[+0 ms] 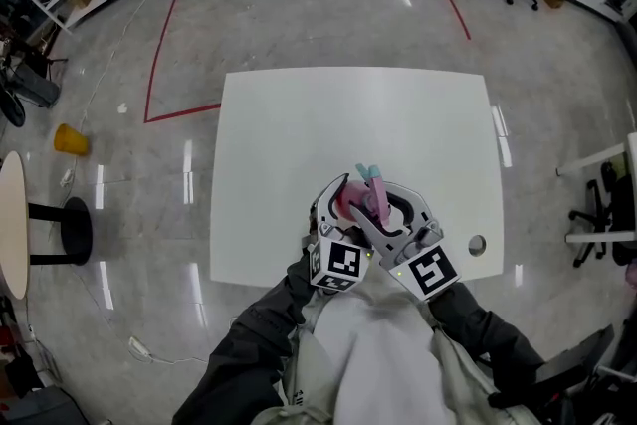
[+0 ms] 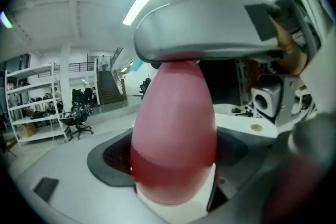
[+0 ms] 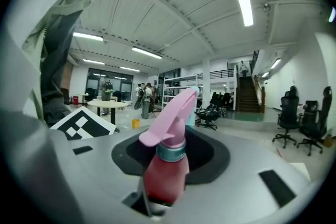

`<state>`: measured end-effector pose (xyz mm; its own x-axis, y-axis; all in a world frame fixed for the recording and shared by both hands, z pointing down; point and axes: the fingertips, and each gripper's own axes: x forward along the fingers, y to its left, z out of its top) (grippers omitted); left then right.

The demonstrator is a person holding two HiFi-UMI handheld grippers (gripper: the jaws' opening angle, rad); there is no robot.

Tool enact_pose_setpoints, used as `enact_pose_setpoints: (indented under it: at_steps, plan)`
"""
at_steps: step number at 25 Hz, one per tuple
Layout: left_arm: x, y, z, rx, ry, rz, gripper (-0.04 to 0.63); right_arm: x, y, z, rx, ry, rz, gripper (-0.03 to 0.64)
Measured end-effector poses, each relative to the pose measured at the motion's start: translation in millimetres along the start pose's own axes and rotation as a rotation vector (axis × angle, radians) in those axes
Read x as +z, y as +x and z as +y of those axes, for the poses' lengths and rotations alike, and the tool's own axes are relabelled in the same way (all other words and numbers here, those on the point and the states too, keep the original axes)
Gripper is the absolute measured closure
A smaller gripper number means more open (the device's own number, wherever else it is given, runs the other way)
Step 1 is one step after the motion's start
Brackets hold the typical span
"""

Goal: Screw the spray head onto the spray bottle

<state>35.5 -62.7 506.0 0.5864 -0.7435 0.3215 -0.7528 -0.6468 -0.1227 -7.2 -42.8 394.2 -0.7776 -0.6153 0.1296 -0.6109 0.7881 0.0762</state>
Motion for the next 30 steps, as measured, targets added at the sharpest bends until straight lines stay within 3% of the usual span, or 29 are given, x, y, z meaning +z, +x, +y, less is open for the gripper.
enact_pose_setpoints:
  at_steps: [3,6,9,11,13,17,20,22,24,27,28,30]
  plan:
    - [6,-1,4,0.061,0.001,0.012,0.161,1,-3,-9,-0.126,0.075,0.044,0.482]
    - [14,-6,-5,0.001,-0.014,-0.006,0.161,9,-7,-7,-0.113,0.116,0.028,0.482]
    - [23,-17,-13,-0.125,0.037,-0.046,0.161,21,-29,10,0.074,0.17,-0.036,0.476]
    - [27,-29,-12,-0.237,0.029,-0.065,0.162,22,-51,14,0.207,0.194,-0.058,0.459]
    - [30,-44,-12,-0.368,0.006,-0.069,0.161,23,-66,11,0.279,0.19,-0.065,0.435]
    - [30,-81,-39,-0.639,0.067,-0.043,0.161,37,-66,15,0.4,0.114,-0.055,0.295]
    - [23,-96,-74,-0.813,0.144,-0.001,0.162,44,-65,42,0.599,0.013,0.024,0.242]
    - [21,-98,-89,-0.883,0.179,0.022,0.161,42,-69,57,0.72,-0.039,0.079,0.238]
    - [23,-96,-96,-0.907,0.187,0.026,0.161,42,-70,64,0.768,-0.065,0.095,0.238]
    - [31,-85,-86,-0.837,0.13,0.0,0.162,54,-62,56,0.684,-0.017,0.025,0.246]
    - [36,-78,-75,-0.78,0.086,-0.013,0.161,58,-58,50,0.626,-0.001,-0.01,0.31]
    - [42,-65,-51,-0.641,-0.007,-0.041,0.161,64,-48,37,0.474,0.001,-0.055,0.502]
